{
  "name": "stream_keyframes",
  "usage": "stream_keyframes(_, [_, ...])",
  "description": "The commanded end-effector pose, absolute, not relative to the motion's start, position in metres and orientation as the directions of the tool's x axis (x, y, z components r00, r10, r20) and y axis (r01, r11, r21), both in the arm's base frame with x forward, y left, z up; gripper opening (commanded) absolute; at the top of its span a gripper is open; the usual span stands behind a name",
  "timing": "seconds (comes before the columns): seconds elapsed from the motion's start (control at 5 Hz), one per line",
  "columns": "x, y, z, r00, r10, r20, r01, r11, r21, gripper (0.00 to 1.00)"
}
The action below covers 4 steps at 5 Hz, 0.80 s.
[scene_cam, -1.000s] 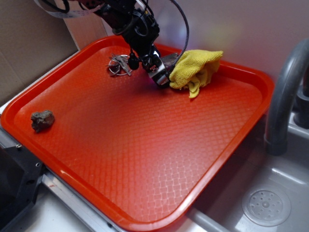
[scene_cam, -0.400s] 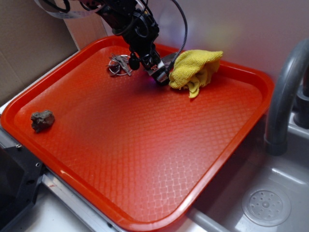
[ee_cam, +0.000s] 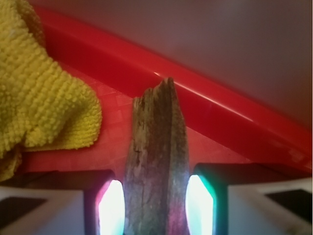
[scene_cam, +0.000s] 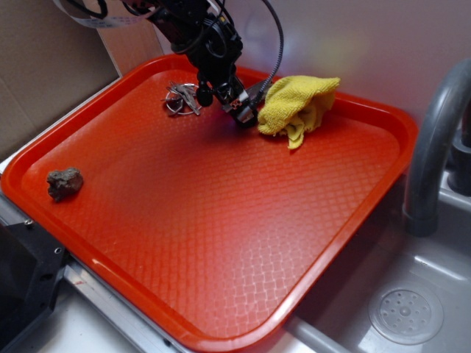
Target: Grab the wood chip.
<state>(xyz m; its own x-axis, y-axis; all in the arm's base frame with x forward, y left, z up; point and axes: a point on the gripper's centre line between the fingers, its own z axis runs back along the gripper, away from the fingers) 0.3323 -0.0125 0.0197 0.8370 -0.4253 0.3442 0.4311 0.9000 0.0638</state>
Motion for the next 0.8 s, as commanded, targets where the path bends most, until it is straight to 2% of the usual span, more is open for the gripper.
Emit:
stream_keyframes(0.0, [0.314, -0.01, 0.034, 0.874, -0.393, 0.285, 0.396, 0.917, 0.05, 0.0])
stream_keyframes(0.2, [0.276, -0.004, 0.044, 0.937, -0.279, 0.212, 0.276, 0.96, 0.045, 0.0])
stream_keyframes(0.4, [0.231, -0.019, 0.068, 0.962, -0.225, 0.152, 0.227, 0.974, 0.008, 0.0])
stream_keyframes(0.6, [0.216, -0.049, 0.108, 0.992, -0.103, 0.067, 0.101, 0.994, 0.031, 0.0])
